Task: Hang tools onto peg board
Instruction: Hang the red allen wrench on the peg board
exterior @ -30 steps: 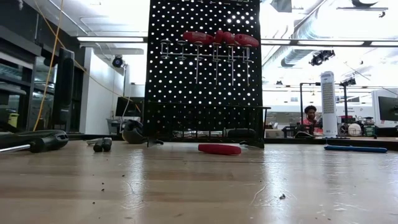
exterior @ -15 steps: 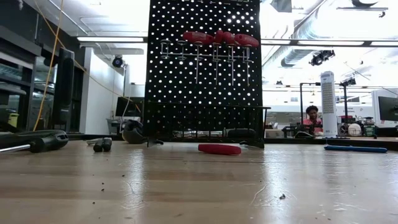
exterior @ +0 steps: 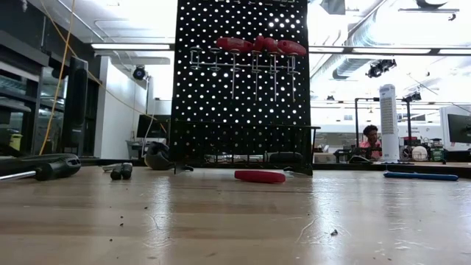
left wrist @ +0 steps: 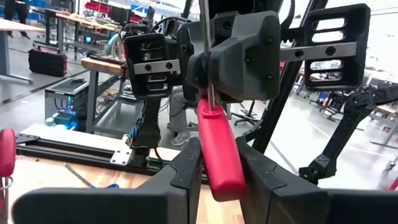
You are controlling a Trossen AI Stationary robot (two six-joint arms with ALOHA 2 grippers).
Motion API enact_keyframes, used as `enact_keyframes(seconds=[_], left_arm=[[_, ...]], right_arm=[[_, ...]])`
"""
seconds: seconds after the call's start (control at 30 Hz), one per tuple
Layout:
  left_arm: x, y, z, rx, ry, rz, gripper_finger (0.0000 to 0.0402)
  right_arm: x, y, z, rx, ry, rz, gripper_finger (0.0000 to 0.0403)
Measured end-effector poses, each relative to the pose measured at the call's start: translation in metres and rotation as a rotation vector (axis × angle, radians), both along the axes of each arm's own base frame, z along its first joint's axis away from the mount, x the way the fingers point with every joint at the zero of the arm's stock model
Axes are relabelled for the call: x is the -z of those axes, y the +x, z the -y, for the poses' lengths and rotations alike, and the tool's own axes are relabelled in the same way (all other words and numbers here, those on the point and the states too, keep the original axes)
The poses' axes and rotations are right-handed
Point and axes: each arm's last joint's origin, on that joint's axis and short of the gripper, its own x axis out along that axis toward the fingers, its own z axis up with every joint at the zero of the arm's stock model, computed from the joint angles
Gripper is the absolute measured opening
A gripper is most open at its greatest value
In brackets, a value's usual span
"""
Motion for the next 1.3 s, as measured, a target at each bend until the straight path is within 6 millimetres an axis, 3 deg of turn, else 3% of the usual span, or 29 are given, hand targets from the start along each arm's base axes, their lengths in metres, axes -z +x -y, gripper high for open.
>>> enact_keyframes(seconds=[0.6, 0.93, 1.3], left_arm=[[-0.005, -0.0004, 0.0, 0.006, -0.011, 0.051, 0.0087], [-0.002, -0.0002, 0.0, 0.007, -0.012, 0.02, 0.0047], [0.0003, 0.0009, -0.0063, -0.009, -0.062, -0.012, 0.0047]], right_arm=[[0.0019, 0.0005, -0.0004, -0.005, -0.008, -0.014, 0.0], [0.0017, 0.0005, -0.0004, -0.004, -0.016, -0.014, 0.0], [0.0012, 0.0007, 0.0001, 0.004, -0.023, -0.011, 0.0]])
